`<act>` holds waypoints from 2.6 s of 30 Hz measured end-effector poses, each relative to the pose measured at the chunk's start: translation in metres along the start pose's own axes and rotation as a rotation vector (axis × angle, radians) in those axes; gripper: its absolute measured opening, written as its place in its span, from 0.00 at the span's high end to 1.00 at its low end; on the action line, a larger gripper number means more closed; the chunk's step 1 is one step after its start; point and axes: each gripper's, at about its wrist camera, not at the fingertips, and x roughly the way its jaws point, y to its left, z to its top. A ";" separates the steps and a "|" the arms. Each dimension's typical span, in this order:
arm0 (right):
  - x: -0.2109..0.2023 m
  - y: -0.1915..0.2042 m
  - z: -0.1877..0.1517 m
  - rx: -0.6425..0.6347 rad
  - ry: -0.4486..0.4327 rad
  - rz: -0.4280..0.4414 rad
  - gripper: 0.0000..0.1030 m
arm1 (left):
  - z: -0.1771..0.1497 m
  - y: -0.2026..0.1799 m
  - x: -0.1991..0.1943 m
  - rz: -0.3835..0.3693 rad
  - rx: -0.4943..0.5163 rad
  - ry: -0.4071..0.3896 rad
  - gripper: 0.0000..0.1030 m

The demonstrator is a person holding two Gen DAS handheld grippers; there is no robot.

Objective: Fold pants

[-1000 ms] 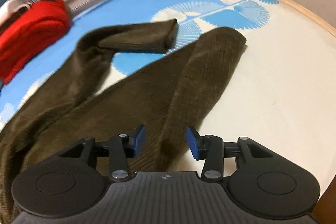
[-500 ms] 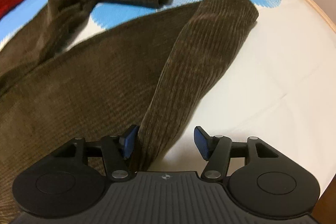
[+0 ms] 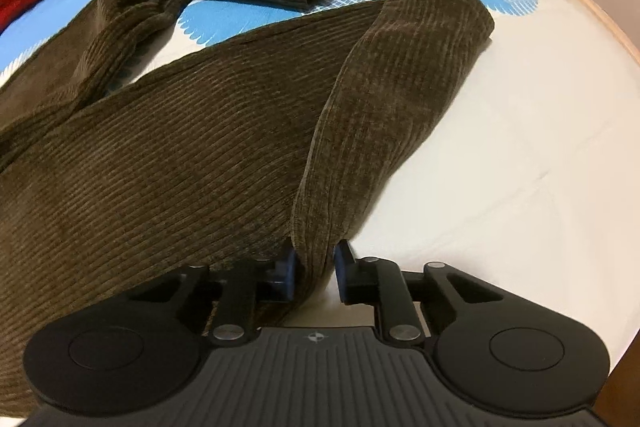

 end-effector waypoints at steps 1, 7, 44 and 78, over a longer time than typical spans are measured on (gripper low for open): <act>-0.001 -0.002 0.000 0.009 -0.001 0.004 0.82 | -0.001 -0.001 0.000 0.000 0.010 -0.002 0.18; -0.005 -0.004 -0.003 0.012 0.006 0.005 0.83 | -0.005 -0.010 0.002 0.028 0.085 -0.023 0.18; -0.049 -0.019 -0.027 -0.193 -0.039 0.173 0.60 | -0.041 0.026 -0.055 0.065 0.160 -0.090 0.52; -0.030 -0.104 -0.056 -0.068 0.135 0.207 0.93 | -0.034 0.040 -0.060 0.182 0.179 -0.181 0.71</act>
